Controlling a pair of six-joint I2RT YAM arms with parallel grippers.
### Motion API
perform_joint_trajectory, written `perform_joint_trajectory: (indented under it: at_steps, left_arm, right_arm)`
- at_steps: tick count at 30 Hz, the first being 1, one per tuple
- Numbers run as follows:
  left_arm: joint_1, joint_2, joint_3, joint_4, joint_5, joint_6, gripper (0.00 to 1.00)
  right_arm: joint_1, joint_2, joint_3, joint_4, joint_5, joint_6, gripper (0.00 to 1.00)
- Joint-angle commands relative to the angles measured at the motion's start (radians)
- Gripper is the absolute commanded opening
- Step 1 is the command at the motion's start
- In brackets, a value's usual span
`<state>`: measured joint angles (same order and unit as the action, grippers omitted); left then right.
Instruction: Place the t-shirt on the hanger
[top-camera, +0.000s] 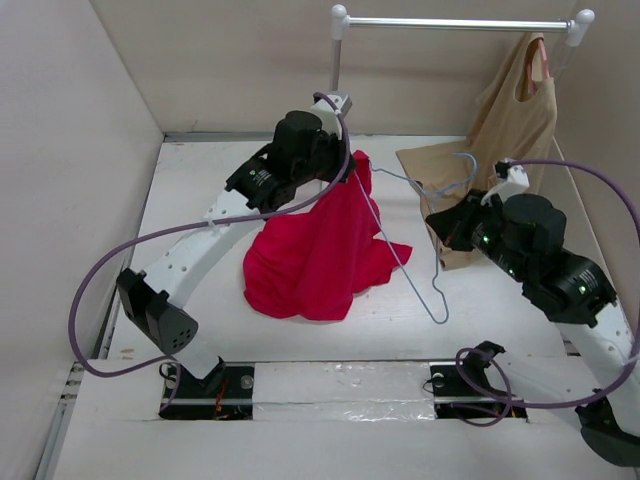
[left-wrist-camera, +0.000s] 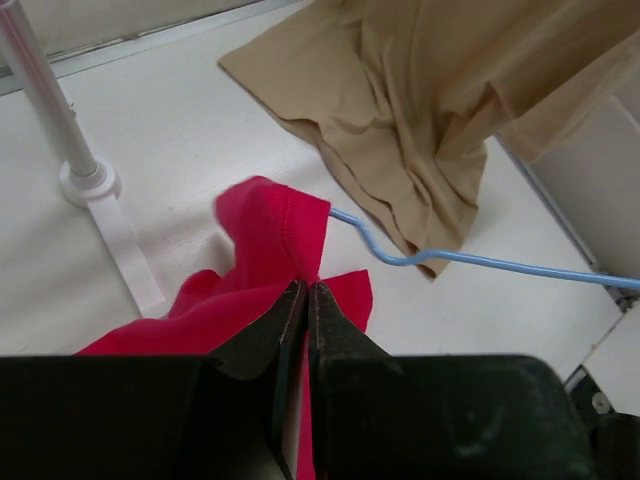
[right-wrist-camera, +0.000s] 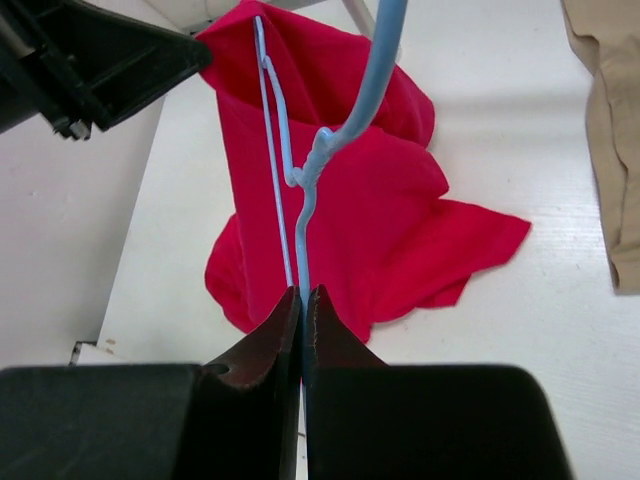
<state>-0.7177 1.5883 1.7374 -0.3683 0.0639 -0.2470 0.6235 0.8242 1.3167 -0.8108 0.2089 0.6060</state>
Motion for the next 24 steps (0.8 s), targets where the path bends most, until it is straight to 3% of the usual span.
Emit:
perform_joint_trajectory:
  at_steps: [1, 5, 10, 16, 20, 21, 22, 24]
  left_arm:
    - [0.004, -0.1, 0.054, 0.061, 0.092, -0.035, 0.0]
    - [-0.014, -0.091, 0.106, 0.054, 0.112, -0.034, 0.0]
    - [-0.023, -0.117, 0.1, 0.032, 0.108, -0.06, 0.0]
    - [-0.043, -0.142, 0.05, 0.088, 0.208, -0.112, 0.0]
    - [-0.043, -0.166, 0.063, 0.089, 0.221, -0.114, 0.0]
    - [-0.043, -0.168, 0.068, 0.089, 0.231, -0.112, 0.0]
    - [-0.043, -0.174, 0.073, 0.089, 0.247, -0.112, 0.0]
    - [-0.043, -0.179, 0.083, 0.086, 0.258, -0.11, 0.0]
  right_arm:
    - [0.015, 0.099, 0.064, 0.15, -0.017, -0.041, 0.0]
    - [0.111, 0.174, 0.108, 0.19, -0.014, -0.04, 0.0]
    - [0.27, 0.199, 0.16, 0.154, 0.234, -0.041, 0.0]
    - [0.329, 0.266, 0.098, 0.393, 0.313, -0.124, 0.0]
    - [0.184, 0.297, 0.036, 0.628, 0.033, -0.146, 0.0]
    - [0.148, 0.311, 0.036, 0.659, 0.032, -0.153, 0.0]
    - [0.116, 0.326, 0.038, 0.677, -0.12, -0.161, 0.0]
    - [0.046, 0.365, 0.038, 0.72, -0.259, -0.181, 0.0]
